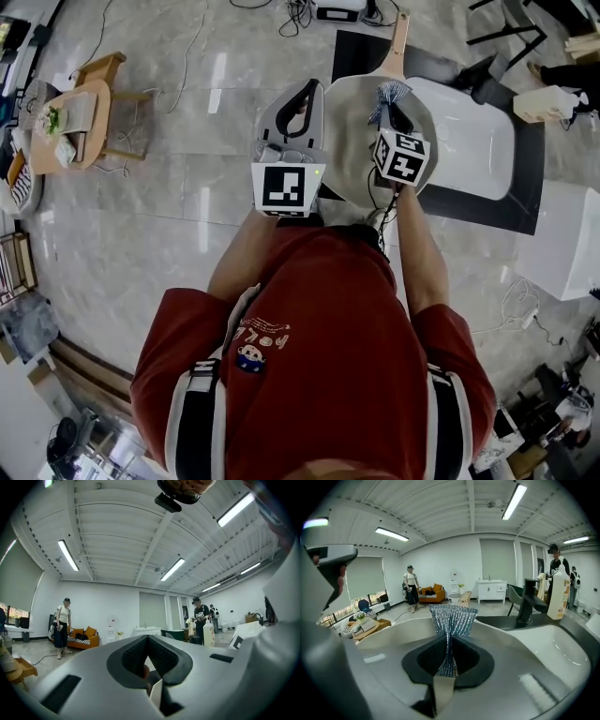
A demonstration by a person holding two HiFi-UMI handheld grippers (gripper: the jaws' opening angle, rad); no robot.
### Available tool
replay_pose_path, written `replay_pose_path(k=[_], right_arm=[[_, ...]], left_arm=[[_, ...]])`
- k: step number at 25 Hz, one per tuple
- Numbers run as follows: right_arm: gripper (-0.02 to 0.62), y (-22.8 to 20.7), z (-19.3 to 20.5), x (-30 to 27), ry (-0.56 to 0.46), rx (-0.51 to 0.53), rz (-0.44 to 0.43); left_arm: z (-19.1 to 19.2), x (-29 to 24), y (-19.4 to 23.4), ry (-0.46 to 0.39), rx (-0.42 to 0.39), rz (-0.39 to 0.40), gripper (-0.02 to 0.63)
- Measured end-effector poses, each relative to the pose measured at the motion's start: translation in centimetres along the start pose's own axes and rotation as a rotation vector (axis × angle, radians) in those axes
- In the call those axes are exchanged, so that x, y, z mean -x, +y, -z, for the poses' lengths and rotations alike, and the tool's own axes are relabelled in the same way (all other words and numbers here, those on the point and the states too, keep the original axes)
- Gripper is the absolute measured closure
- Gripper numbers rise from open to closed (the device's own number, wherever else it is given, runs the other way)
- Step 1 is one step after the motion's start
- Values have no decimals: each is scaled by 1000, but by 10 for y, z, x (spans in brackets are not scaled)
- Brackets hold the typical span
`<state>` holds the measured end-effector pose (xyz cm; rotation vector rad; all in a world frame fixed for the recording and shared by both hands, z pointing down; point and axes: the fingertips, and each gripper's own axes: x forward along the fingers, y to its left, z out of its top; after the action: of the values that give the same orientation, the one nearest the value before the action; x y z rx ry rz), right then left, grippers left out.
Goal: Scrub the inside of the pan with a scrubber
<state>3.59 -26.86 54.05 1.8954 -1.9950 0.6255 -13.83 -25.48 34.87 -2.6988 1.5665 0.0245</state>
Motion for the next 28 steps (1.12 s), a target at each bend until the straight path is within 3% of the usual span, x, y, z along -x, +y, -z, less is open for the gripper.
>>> replay_pose_path(k=[8,16,28], right_arm=[[546,-4,16,-23,34,16,30],[538,5,14,-31,23,38,2],[532,51,10,-38,3,82,-191]], left_arm=[[12,9,8,31,-13,-24,601],[18,15,15,55,-34,-42,601],[26,31,24,92,-47,-114,600]])
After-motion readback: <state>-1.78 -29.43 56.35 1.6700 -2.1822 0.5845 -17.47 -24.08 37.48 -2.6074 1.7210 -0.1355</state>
